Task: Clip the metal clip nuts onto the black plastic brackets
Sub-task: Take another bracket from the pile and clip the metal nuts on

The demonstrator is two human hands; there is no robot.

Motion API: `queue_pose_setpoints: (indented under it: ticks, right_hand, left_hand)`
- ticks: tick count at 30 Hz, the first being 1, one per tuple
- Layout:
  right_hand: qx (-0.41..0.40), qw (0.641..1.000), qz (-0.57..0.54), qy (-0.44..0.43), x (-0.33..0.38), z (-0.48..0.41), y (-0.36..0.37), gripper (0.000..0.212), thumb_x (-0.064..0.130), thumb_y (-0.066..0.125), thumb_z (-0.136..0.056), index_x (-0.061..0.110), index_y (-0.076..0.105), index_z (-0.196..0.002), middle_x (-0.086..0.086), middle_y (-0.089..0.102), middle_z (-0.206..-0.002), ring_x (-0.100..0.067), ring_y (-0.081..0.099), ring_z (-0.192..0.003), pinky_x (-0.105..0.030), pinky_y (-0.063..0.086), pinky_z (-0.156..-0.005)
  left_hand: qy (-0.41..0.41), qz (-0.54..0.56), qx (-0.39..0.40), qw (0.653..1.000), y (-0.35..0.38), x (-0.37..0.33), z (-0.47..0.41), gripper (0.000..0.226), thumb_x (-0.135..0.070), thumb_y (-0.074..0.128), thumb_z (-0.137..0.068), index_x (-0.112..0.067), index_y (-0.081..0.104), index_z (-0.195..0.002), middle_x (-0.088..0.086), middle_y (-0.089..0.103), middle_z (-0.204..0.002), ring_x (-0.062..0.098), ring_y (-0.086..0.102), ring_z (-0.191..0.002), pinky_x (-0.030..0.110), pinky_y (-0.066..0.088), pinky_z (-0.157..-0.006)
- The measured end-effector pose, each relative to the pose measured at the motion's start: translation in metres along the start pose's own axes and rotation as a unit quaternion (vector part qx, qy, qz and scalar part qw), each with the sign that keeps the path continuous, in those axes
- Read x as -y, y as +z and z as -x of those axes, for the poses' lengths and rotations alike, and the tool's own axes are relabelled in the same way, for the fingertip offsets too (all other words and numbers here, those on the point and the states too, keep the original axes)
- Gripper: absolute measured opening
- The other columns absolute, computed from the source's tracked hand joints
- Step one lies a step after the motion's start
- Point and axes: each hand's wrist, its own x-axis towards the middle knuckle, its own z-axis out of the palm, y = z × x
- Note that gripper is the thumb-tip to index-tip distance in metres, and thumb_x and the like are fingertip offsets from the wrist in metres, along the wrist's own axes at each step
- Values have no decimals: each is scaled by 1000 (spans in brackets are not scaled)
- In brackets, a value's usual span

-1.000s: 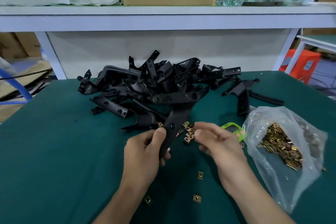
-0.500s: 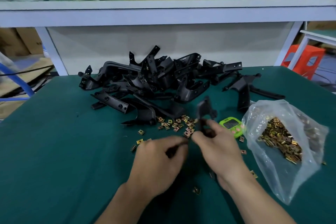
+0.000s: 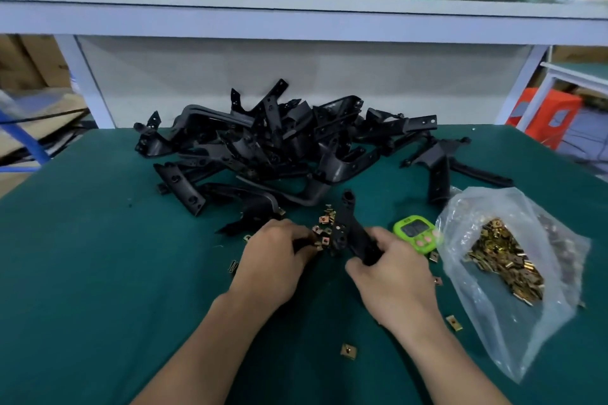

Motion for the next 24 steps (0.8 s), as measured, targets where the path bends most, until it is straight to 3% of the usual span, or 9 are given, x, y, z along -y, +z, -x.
queue_pose_setpoints:
  ticks: [4,8,10,11,13,15,18,20,24]
  right_hand:
    - [4,1000,-3,0,1,0,-1,33,40,60,-68,43,66,-100,17,69,-74,-15,67,-72,-39,58,-70]
    - [5,1000,-11,2,2,0,-2,29,38,63,-70,43,68,-98,20,69,-75,-10,66,-74,-38,57,-71]
    - [3,1000,-19,5,2,1,-3,29,38,64,-70,43,68,-97,22,69,-75,-5,66,-72,-37,58,-70]
    - [3,1000,-23,5,2,1,-3,29,38,63,-69,43,68,-97,23,70,-76,-4,66,-71,-37,58,-69]
    - [4,1000,-28,4,3,2,-3,31,39,61,-68,43,69,-97,24,70,-77,-3,66,-72,-36,58,-70]
    - [6,999,-32,3,4,2,-3,32,40,60,-67,43,69,-97,25,70,-78,-2,66,-73,-36,59,-72]
    - [8,999,-37,4,5,3,-4,32,40,59,-66,43,69,-96,26,70,-78,-1,66,-72,-37,59,-71]
    - [8,999,-37,2,5,3,-4,33,41,58,-65,44,68,-96,27,69,-78,2,65,-70,-36,59,-69]
    - [6,999,-40,-2,3,2,-4,30,39,61,-67,45,68,-95,28,69,-78,4,64,-70,-35,59,-69]
  left_hand:
    - [-51,86,-34,994,-6,0,7,8,-29,71,-95,-31,79,-98,-22,66,-87,-4,60,-87,12,42,-75]
    - [-114,200,-51,972,-14,-3,10,25,-28,73,-94,-40,75,-116,-24,73,-83,-5,65,-69,8,46,-60]
    - [-148,225,-81,960,-16,-1,11,30,-19,69,-94,-42,75,-112,-30,72,-89,-3,65,-63,9,46,-54]
    - [-159,207,-82,962,-17,0,13,28,-17,66,-95,-40,76,-109,-28,72,-89,-3,66,-68,10,49,-57]
    - [-156,98,-51,982,-16,1,16,21,-26,65,-93,-38,77,-106,-21,72,-94,0,65,-89,19,55,-76]
    - [-130,14,-22,991,-14,0,19,14,-37,70,-88,-38,77,-101,-23,65,-104,1,57,-103,25,50,-87]
    - [-131,27,-3,991,-17,-4,19,5,-38,77,-82,-43,75,-84,-22,63,-101,2,58,-95,25,51,-81]
    - [-127,29,0,991,-20,-3,20,15,-35,81,-79,-45,70,-75,-22,64,-93,0,60,-87,15,45,-70]
    - [-109,15,-44,993,-18,-7,26,12,-31,78,-79,-41,72,-76,-23,67,-74,-6,61,-75,6,38,-60]
